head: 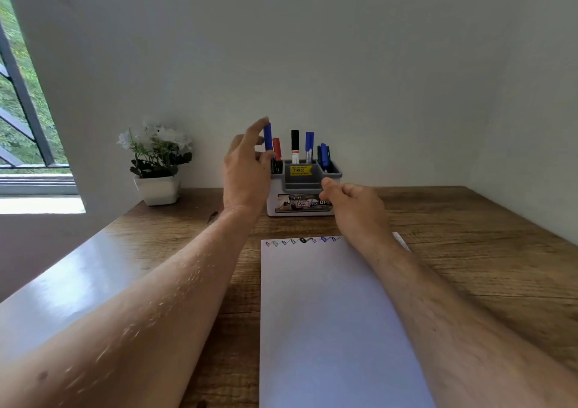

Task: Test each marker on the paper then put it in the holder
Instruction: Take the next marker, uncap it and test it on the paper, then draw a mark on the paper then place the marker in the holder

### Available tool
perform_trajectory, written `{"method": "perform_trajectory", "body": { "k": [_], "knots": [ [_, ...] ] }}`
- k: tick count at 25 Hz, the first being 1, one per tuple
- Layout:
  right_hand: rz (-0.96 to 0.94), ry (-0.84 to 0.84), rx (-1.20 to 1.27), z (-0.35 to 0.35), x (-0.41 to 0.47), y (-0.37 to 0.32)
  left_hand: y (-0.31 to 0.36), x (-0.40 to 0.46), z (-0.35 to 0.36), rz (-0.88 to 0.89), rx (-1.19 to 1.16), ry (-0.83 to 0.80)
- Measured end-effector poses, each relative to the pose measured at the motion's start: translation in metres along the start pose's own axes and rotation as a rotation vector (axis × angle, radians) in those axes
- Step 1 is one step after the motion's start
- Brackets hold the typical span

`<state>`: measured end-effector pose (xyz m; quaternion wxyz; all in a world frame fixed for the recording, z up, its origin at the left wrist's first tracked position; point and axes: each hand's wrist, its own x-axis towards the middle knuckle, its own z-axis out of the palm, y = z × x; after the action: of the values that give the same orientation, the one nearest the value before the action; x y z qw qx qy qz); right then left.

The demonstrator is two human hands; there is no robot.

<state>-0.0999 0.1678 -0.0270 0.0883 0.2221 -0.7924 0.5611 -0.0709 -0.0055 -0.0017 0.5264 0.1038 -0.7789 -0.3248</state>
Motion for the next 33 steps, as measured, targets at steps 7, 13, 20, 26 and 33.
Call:
{"method": "perform_trajectory", "body": {
  "k": [7, 13, 20, 26, 33],
  "knots": [
    [-0.012, -0.024, -0.063, 0.004, 0.0, 0.0, -0.003, -0.001, 0.006, -0.09, 0.196, -0.103],
    [-0.029, -0.032, -0.092, 0.006, 0.0, 0.001, 0.011, -0.002, 0.003, -0.159, 0.215, -0.127],
    [-0.042, -0.048, -0.103, 0.007, 0.0, -0.001, 0.021, -0.001, -0.03, -0.329, 0.139, 0.027],
    [-0.084, -0.089, -0.134, 0.005, -0.005, -0.003, 0.004, 0.003, -0.06, -0.532, 0.42, -0.192],
    [-0.095, -0.105, -0.163, 0.004, -0.006, -0.005, -0.012, -0.005, -0.065, -0.336, 0.816, -0.351]
  ]
}}
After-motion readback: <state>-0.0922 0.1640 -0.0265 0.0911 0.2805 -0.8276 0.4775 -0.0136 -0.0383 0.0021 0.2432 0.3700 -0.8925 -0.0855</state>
